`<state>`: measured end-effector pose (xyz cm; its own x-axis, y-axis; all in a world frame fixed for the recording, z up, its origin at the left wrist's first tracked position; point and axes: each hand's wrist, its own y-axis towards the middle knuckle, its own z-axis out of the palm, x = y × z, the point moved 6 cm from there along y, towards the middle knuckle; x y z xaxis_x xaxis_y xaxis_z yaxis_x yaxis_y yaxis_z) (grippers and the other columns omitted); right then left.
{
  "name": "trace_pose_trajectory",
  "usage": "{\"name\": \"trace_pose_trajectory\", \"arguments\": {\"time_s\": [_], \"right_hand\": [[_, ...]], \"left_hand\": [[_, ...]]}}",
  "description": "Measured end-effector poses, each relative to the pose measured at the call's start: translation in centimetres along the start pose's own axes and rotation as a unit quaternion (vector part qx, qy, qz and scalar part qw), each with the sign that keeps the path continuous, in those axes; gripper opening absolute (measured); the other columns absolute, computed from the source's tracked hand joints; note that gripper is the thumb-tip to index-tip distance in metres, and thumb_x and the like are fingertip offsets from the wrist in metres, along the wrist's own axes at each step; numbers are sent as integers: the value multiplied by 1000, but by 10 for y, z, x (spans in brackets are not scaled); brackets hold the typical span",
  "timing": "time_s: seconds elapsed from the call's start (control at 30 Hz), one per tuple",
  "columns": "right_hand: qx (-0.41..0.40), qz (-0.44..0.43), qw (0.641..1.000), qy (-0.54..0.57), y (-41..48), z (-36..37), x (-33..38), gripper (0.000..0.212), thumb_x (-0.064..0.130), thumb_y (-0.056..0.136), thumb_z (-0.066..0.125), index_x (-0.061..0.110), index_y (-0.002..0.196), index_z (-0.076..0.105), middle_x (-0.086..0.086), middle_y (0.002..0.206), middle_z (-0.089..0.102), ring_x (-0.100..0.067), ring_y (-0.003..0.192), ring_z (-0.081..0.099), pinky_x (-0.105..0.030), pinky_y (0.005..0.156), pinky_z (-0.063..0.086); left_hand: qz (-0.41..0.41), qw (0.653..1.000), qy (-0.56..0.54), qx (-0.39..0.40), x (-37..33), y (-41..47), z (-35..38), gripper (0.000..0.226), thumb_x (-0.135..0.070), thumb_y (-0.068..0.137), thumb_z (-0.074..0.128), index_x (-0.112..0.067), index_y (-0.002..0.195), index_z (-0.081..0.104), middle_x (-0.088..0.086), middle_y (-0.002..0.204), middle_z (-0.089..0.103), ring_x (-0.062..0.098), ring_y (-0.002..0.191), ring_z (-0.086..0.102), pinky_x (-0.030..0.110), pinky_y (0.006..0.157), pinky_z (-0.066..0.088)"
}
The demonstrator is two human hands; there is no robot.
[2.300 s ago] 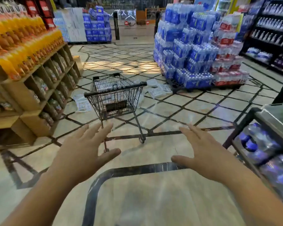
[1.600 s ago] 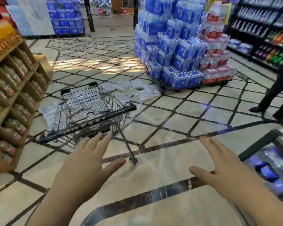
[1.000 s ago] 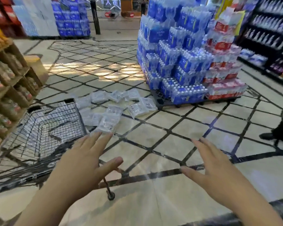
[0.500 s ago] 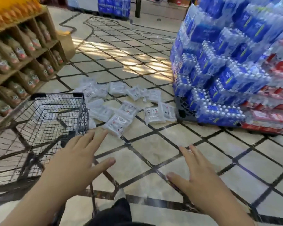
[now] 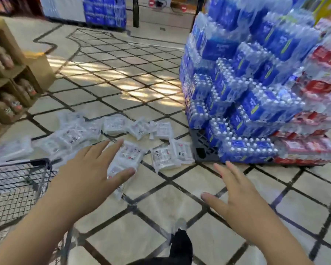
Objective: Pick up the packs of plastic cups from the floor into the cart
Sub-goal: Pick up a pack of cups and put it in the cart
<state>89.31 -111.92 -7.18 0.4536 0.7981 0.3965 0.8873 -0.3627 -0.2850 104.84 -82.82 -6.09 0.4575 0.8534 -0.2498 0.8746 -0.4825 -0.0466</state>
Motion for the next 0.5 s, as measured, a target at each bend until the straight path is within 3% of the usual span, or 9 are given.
{"name": "trace_pose_trajectory", "arguments": {"time_s": [0.13, 0.3, 0.5], "right_hand": [[9, -40, 999, -7, 100, -23, -10, 88, 77, 81, 48, 47, 154, 9, 26, 161, -8, -9, 150, 5, -38, 118, 24], [89, -134, 986, -50, 225, -48, 26, 84, 70, 86, 51, 44, 154, 9, 21, 162, -5, -12, 150, 5, -37, 118, 23], [123, -280, 945, -116, 333, -47, 113, 90, 72, 85, 52, 39, 156, 8, 12, 166, -2, -17, 152, 7, -41, 122, 19]], "left_hand": [[-60, 998, -1, -18, -5, 61, 12, 97, -93, 68, 1, -48, 154, 2, -16, 161, 16, 15, 146, 21, 38, 114, 31], [-187, 982, -10, -21, -1, 115, 5, 102, -96, 62, -1, -49, 152, -2, -14, 163, 12, 15, 149, 15, 39, 119, 25], [-314, 946, -43, -70, 20, 120, -7, 87, -86, 81, 24, -40, 154, 22, -10, 157, 32, 18, 141, 31, 38, 114, 28]]}}
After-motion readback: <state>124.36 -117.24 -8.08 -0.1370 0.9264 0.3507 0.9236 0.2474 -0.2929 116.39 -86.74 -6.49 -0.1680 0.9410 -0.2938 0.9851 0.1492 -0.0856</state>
